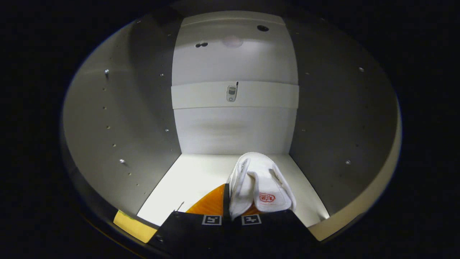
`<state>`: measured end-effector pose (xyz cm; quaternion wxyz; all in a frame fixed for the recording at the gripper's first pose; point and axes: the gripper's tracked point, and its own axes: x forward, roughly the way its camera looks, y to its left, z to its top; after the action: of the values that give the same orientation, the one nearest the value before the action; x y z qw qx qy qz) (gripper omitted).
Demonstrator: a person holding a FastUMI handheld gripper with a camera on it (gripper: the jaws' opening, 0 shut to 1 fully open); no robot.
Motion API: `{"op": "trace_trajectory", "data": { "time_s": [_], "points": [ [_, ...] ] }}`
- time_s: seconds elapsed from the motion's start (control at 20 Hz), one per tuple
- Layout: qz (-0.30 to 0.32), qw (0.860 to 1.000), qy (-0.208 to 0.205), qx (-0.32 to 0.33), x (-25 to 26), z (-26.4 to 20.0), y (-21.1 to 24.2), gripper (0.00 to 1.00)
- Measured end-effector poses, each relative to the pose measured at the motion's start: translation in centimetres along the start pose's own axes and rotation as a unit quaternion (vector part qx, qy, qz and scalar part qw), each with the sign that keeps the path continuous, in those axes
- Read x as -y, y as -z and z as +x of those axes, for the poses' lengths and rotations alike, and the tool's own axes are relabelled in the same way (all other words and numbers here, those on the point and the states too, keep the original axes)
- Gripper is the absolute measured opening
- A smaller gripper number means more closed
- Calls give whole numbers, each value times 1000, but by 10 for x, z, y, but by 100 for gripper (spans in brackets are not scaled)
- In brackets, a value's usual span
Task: Open the shoe cabinet door, grab the shoes and put them into the shoe cabinet, then close the shoe cabinet door.
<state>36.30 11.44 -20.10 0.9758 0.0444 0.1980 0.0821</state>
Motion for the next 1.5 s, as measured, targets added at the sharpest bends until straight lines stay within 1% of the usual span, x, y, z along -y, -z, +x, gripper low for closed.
{"op": "trace_trajectory", "data": {
  "time_s": [0.15,0.35,0.45,0.55,0.65,0.7,0.8,0.95,1.2,1.4,1.5],
  "points": [
    [-17,1000,3,-11,-6,32,2,5],
    [-35,999,15,-37,-8,56,13,5],
    [-30,998,22,-48,-8,57,15,6],
    [-26,998,14,-52,-16,57,20,12],
    [-24,997,2,-69,-24,50,27,37],
    [-26,997,-10,-76,-29,45,29,50],
    [-28,997,-25,-66,-38,33,26,76],
    [-21,998,-28,-58,-38,11,21,99],
    [-18,999,-26,-25,-26,-33,5,99],
    [-2,999,-16,34,-14,-70,-33,99],
    [4,998,-15,62,-11,-97,-48,98]
  ]
}}
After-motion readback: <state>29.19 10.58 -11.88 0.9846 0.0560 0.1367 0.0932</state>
